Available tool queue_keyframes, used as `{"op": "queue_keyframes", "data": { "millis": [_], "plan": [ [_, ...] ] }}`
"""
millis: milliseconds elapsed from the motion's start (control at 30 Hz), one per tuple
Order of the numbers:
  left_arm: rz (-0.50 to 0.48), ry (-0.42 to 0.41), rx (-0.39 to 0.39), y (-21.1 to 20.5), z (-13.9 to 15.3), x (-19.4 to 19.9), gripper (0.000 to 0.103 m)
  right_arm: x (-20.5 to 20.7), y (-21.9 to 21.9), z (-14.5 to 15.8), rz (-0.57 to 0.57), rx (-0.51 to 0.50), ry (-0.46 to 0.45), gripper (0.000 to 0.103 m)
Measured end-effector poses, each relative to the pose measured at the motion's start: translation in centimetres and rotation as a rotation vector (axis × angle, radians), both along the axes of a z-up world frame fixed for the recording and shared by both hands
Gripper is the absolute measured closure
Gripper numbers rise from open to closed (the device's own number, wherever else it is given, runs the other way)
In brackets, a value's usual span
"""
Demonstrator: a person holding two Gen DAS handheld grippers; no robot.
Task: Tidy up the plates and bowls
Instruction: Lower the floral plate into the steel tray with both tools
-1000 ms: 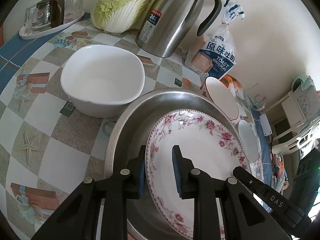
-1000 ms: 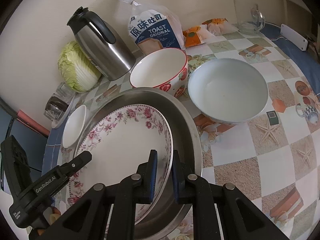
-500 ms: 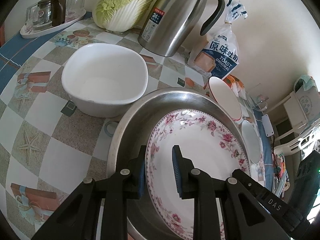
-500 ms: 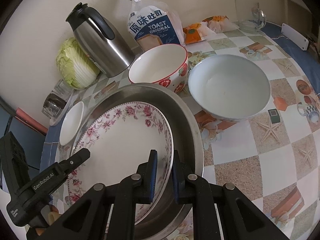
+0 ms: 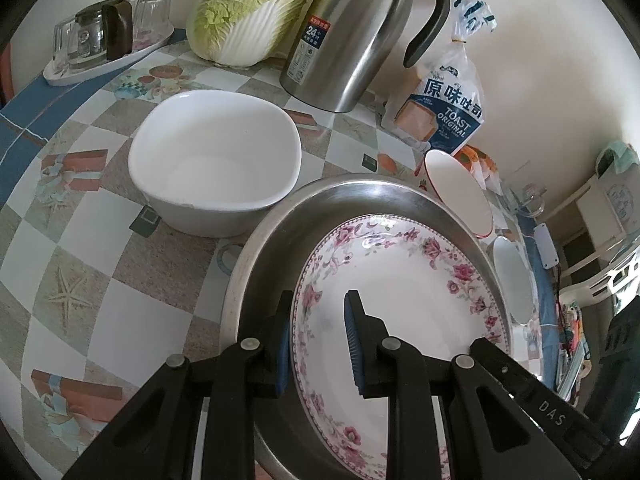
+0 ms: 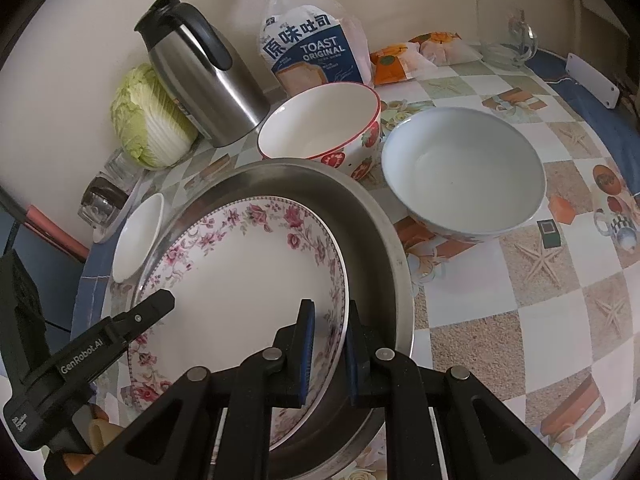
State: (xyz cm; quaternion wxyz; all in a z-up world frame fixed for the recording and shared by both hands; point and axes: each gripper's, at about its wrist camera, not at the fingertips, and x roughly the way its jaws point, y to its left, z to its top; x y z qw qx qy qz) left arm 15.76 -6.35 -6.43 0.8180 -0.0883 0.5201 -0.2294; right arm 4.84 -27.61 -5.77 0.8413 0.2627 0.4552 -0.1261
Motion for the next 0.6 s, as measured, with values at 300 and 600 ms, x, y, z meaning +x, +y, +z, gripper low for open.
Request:
{"op": "queue_keyframes", "data": {
  "millis": [300, 600],
  "plan": [
    [0.000, -0.009, 0.011, -0.02, -0.07, -0.26, 0.079, 0.17, 0.24, -0.03, 0.008, -0.028, 0.007, 0.087],
    [0.001, -0.029, 0.057, -0.04, -0.05, -0.24, 0.079, 0.24, 0.45, 0.00, 0.019, -0.075, 0.026, 0.087]
  ]
}}
